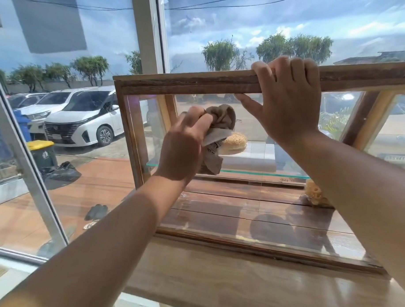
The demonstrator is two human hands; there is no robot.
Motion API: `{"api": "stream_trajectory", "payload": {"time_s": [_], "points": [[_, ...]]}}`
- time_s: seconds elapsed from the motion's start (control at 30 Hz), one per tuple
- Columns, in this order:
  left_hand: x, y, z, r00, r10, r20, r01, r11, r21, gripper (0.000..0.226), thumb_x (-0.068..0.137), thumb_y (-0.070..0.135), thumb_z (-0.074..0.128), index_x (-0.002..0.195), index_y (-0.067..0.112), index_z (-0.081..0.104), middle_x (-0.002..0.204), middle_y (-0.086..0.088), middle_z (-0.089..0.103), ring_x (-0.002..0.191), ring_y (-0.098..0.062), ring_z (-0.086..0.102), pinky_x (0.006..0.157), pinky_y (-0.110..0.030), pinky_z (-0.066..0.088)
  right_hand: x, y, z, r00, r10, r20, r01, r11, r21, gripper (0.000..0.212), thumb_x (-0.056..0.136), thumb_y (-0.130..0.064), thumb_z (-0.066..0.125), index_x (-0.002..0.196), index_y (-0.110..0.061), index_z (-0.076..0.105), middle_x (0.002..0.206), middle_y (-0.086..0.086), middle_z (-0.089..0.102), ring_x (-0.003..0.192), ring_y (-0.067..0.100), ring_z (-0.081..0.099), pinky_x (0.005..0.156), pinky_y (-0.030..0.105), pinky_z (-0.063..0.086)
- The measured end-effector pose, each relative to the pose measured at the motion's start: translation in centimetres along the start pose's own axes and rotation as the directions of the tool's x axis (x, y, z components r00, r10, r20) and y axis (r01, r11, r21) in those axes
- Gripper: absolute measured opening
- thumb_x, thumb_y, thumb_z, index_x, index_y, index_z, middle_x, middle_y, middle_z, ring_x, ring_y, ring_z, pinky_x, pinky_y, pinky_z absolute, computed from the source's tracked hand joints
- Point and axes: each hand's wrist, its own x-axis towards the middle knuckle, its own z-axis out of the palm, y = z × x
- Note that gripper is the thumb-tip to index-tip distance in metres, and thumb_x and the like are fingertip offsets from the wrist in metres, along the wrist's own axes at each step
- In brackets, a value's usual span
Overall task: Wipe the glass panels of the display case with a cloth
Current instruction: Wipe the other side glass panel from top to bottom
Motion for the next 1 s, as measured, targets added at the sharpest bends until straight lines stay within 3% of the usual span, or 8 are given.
{"api": "stream_trajectory", "payload": {"time_s": [0.1, 0.3, 0.4, 0.5, 0.57, 0.7, 0.9, 1.0], "points": [[-8.2, 0.8, 1.2, 0.967, 0.078, 0.242, -0.075, 0.997, -0.020, 0.044, 0.071, 0.012, 0.084, 0.111, 0.007, 0.066, 0.107, -0.008, 0.061, 0.089, -0.028, 0.058, 0.070, -0.044, 0.054, -0.1, 0.1, 0.0, 1.000, -0.003, -0.003, 0.002, 1.000, -0.011, 0.055, 0.102, -0.062, 0.039, 0.120, -0.012, 0.053, 0.105, 0.016, 0.059, 0.093, 0.034, 0.055, 0.092, 0.045, 0.033], [-19.5, -0.1, 2.4, 0.742, 0.246, 0.624, -0.254, 0.964, -0.079, 0.025, 0.073, 0.024, 0.073, 0.096, 0.017, 0.064, 0.099, 0.001, 0.056, 0.081, -0.019, 0.057, 0.063, -0.037, 0.055, 0.0, 0.0, -0.1, 1.000, -0.007, 0.003, 0.007, 1.000, -0.012, 0.054, 0.102, -0.061, 0.039, 0.120, -0.013, 0.054, 0.104, 0.015, 0.059, 0.093, 0.034, 0.056, 0.091, 0.046, 0.036], [-16.9, -0.9, 1.6, 0.768, 0.254, 0.588, -0.298, 0.954, -0.023, 0.039, 0.066, 0.023, 0.086, 0.098, 0.016, 0.066, 0.099, 0.000, 0.060, 0.080, -0.019, 0.059, 0.064, -0.035, 0.056, 0.0, -0.1, 0.0, 1.000, -0.001, -0.010, 0.001, 1.000, -0.007, 0.054, 0.103, -0.061, 0.038, 0.120, -0.013, 0.055, 0.103, 0.015, 0.060, 0.091, 0.035, 0.056, 0.091, 0.046, 0.036], [-9.9, -1.9, -0.9, 0.914, 0.091, 0.395, -0.118, 0.992, 0.044, 0.055, 0.062, 0.026, 0.090, 0.108, 0.008, 0.067, 0.104, -0.006, 0.062, 0.086, -0.026, 0.060, 0.066, -0.041, 0.057, -0.1, 0.0, 0.1, 1.000, 0.000, -0.015, 0.000, 1.000, -0.009, 0.055, 0.103, -0.061, 0.037, 0.120, -0.012, 0.055, 0.104, 0.016, 0.060, 0.091, 0.035, 0.056, 0.092, 0.046, 0.033], [-4.4, -2.4, -2.3, 0.976, 0.005, 0.217, -0.024, 0.996, 0.085, 0.036, 0.077, 0.017, 0.080, 0.106, 0.001, 0.066, 0.099, -0.012, 0.061, 0.083, -0.032, 0.059, 0.063, -0.043, 0.055, -0.1, 0.0, 0.0, 1.000, -0.003, -0.010, 0.003, 1.000, -0.007, 0.056, 0.103, -0.062, 0.036, 0.120, -0.012, 0.055, 0.105, 0.016, 0.060, 0.092, 0.035, 0.056, 0.092, 0.046, 0.032], [0.6, -2.4, -2.0, 0.997, -0.075, -0.005, 0.076, 0.991, 0.106, 0.010, 0.090, 0.002, 0.069, 0.096, -0.002, 0.062, 0.093, -0.015, 0.056, 0.074, -0.034, 0.056, 0.058, -0.045, 0.052, 0.0, 0.0, 0.0, 1.000, -0.001, -0.015, 0.001, 1.000, -0.001, 0.057, 0.103, -0.062, 0.037, 0.119, -0.012, 0.056, 0.103, 0.016, 0.060, 0.092, 0.035, 0.057, 0.091, 0.045, 0.032], [-11.0, -1.7, 0.2, 0.958, -0.006, 0.285, -0.019, 0.996, 0.084, 0.069, 0.053, 0.012, 0.093, 0.113, 0.002, 0.062, 0.108, -0.012, 0.061, 0.089, -0.031, 0.062, 0.064, -0.042, 0.058, 0.0, 0.0, 0.1, 1.000, 0.008, -0.005, -0.008, 1.000, 0.000, 0.056, 0.102, -0.062, 0.037, 0.118, -0.012, 0.056, 0.103, 0.015, 0.059, 0.092, 0.034, 0.056, 0.091, 0.046, 0.037], [-16.7, -2.0, 0.8, 0.886, 0.045, 0.462, -0.076, 0.996, 0.049, 0.079, 0.046, 0.026, 0.097, 0.113, 0.014, 0.056, 0.110, -0.002, 0.058, 0.088, -0.023, 0.060, 0.063, -0.038, 0.059, 0.0, -0.1, 0.0, 1.000, 0.006, -0.020, -0.006, 1.000, -0.006, 0.054, 0.102, -0.061, 0.038, 0.116, -0.013, 0.057, 0.102, 0.014, 0.060, 0.091, 0.034, 0.056, 0.091, 0.045, 0.036]]}}
